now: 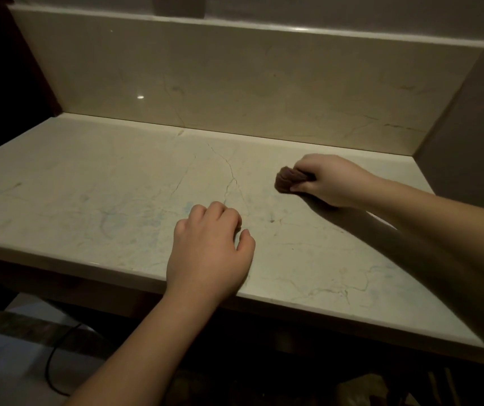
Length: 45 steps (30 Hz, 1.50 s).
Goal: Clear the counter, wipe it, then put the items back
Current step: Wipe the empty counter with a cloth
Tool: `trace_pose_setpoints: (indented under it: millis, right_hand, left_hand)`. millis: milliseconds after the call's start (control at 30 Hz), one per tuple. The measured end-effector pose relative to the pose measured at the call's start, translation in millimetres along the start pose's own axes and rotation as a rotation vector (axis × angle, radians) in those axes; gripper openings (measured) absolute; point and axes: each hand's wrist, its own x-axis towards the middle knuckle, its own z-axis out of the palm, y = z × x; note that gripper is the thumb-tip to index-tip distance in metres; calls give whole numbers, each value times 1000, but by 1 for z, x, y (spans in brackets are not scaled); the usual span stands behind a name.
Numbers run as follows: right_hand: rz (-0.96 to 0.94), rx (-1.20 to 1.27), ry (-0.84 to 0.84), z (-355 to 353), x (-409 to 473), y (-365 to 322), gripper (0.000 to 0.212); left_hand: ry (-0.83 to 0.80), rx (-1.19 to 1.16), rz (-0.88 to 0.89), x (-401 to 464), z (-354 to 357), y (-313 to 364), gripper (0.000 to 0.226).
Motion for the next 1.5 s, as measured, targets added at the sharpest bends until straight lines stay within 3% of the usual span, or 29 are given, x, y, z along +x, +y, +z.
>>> trace_pose_setpoints:
  millis: [433,733,933,1167,1400,1500]
  right_hand:
    - [230,-16,96,3,104,8,13]
    - [157,-189,77,-4,22,34,18]
    - [149,-172,84,-5,58,10,8]
    - [325,-173,115,4,99,-9,17]
    - [419,-219,115,-15,40,68,19]
    - [455,-118,98,-23,18,76,17]
  left_hand:
    - [-8,0,-18,-1,-1,2,19]
    - [-4,-3,-10,0,0,0,22]
    - [0,-5,-4,0,0,1,20]
    - [2,-9,-6,-1,-1,1,18]
    - [8,-1,-6,-2,-2,2,18]
    - [4,9,-6,-1,-1,3,19]
